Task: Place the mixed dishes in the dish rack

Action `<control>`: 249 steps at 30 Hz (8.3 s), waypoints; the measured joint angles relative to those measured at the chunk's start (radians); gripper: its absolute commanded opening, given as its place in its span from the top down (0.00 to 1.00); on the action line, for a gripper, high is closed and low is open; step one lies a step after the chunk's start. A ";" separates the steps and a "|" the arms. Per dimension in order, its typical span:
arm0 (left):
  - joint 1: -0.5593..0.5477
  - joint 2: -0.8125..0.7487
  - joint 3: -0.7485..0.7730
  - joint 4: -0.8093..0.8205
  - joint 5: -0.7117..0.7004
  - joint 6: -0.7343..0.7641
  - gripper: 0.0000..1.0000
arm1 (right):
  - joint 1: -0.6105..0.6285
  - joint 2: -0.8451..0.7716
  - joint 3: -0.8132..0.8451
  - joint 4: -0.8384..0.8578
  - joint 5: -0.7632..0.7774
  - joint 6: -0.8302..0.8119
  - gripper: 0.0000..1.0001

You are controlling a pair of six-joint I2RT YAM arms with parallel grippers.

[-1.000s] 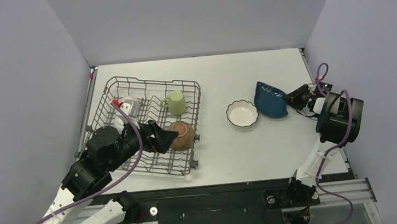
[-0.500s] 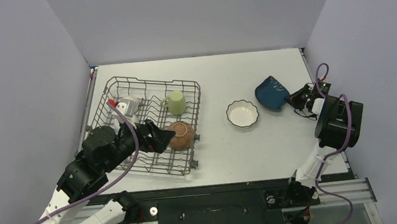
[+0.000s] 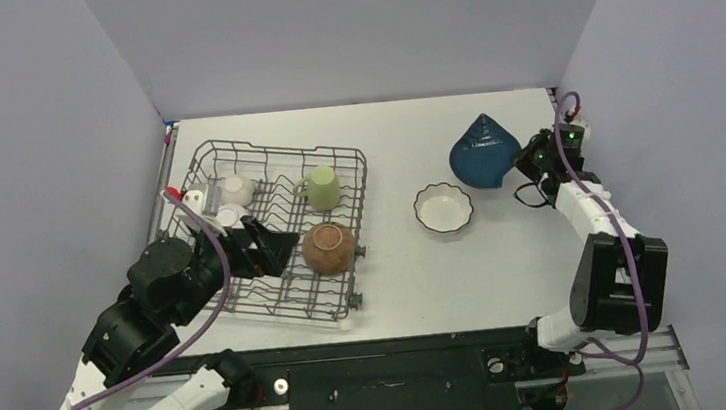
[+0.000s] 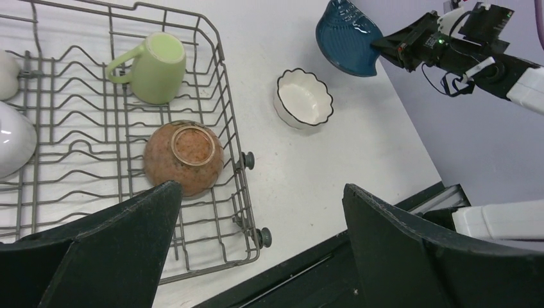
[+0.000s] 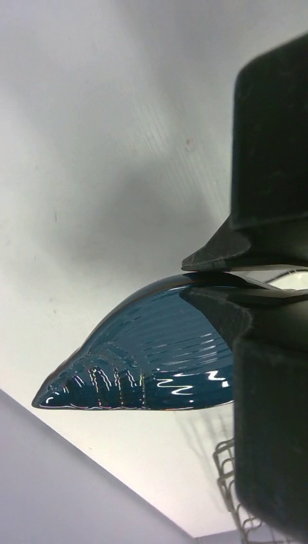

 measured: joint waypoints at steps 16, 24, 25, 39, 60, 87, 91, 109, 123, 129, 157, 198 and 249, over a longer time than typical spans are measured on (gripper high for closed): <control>0.000 -0.203 0.139 -0.039 -0.249 0.000 0.04 | 0.659 -0.192 0.348 -0.306 0.385 -0.275 1.00; 0.000 -0.231 0.227 -0.049 -0.304 0.023 0.04 | 1.003 -0.100 0.571 -0.378 0.594 -0.449 1.00; 0.000 -0.232 0.230 -0.051 -0.306 0.023 0.04 | 1.035 -0.069 0.604 -0.381 0.621 -0.470 1.00; 0.000 -0.251 0.230 -0.102 -0.310 0.022 0.04 | 1.234 0.373 0.947 -0.384 0.774 -0.733 1.00; -0.001 -0.275 0.230 -0.135 -0.311 0.023 0.04 | 1.324 0.775 1.212 -0.172 0.789 -1.192 1.00; -0.044 -0.287 0.232 -0.159 -0.346 0.023 0.04 | 1.363 0.881 1.135 0.063 0.673 -1.469 1.00; -0.051 -0.287 0.232 -0.159 -0.351 0.023 0.04 | 1.361 0.881 1.128 0.082 0.661 -1.464 1.00; -0.073 -0.291 0.229 -0.161 -0.371 0.022 0.04 | 1.370 0.786 0.866 0.320 0.634 -1.488 1.00; -0.091 -0.292 0.215 -0.161 -0.387 0.018 0.04 | 1.343 0.669 0.620 0.454 0.509 -1.630 0.91; -0.095 -0.292 0.214 -0.160 -0.389 0.017 0.04 | 1.342 0.670 0.619 0.452 0.493 -1.649 0.86; -0.114 -0.292 0.203 -0.160 -0.389 0.014 0.04 | 1.300 0.693 0.771 0.209 0.402 -1.392 0.16; -0.145 -0.266 0.097 -0.110 -0.379 -0.055 0.04 | 1.205 -0.138 0.298 0.098 0.552 -0.789 0.14; -0.131 0.047 -0.090 0.147 -0.108 -0.327 0.04 | 0.491 0.059 -0.048 -0.272 0.407 -0.055 0.58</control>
